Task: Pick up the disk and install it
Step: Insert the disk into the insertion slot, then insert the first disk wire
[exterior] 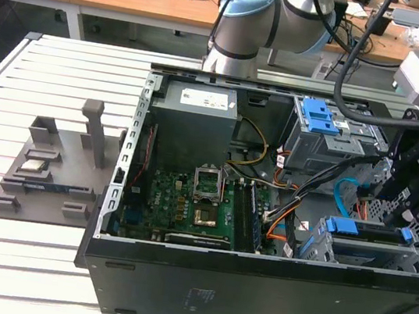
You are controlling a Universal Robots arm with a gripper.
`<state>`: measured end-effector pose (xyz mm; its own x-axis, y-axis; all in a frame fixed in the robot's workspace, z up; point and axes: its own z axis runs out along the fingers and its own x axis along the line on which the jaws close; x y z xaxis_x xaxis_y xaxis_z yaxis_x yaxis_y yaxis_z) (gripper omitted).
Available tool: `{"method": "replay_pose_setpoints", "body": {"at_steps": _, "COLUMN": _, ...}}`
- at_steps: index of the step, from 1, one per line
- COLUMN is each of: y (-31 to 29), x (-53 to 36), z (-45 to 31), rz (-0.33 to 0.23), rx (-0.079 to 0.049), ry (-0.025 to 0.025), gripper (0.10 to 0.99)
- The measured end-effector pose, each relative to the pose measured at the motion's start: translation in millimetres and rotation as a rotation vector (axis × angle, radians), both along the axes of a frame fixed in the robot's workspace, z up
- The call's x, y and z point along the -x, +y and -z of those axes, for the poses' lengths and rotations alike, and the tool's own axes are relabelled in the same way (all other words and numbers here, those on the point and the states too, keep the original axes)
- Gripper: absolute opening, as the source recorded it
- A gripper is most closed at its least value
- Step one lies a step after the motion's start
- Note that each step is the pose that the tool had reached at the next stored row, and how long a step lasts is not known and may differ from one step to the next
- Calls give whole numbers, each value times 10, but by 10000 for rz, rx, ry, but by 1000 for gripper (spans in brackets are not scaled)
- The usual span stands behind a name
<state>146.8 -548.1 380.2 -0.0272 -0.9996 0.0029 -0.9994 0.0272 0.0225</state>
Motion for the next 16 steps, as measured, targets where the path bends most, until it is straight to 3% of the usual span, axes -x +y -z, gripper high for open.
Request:
{"method": "replay_pose_setpoints", "body": {"at_steps": 1, "y": 0, "x": 0, "z": 0, "rz": 0, "rx": 1, "ry": 0, "gripper": 361}}
{"method": "replay_pose_setpoints", "body": {"at_steps": 3, "y": 0, "x": 0, "z": 1, "rz": 0, "rx": 0, "ry": 0, "gripper": 106}}
{"method": "replay_pose_setpoints", "body": {"at_steps": 8, "y": 0, "x": 0, "z": 2, "rz": 0, "rx": 0, "ry": 0, "gripper": 106}}
{"method": "replay_pose_setpoints", "body": {"at_steps": 10, "y": 11, "x": -46, "z": 5, "rz": 1, "rx": -1, "ry": 0, "gripper": 106}}
{"method": "replay_pose_setpoints", "body": {"at_steps": 13, "y": 75, "x": -164, "z": 11, "rz": 0, "rx": 9, "ry": 0, "gripper": 106}}
{"method": "replay_pose_setpoints", "body": {"at_steps": 16, "y": 163, "x": -219, "z": 20, "rz": -1, "rx": 17, "ry": 0, "gripper": 106}}
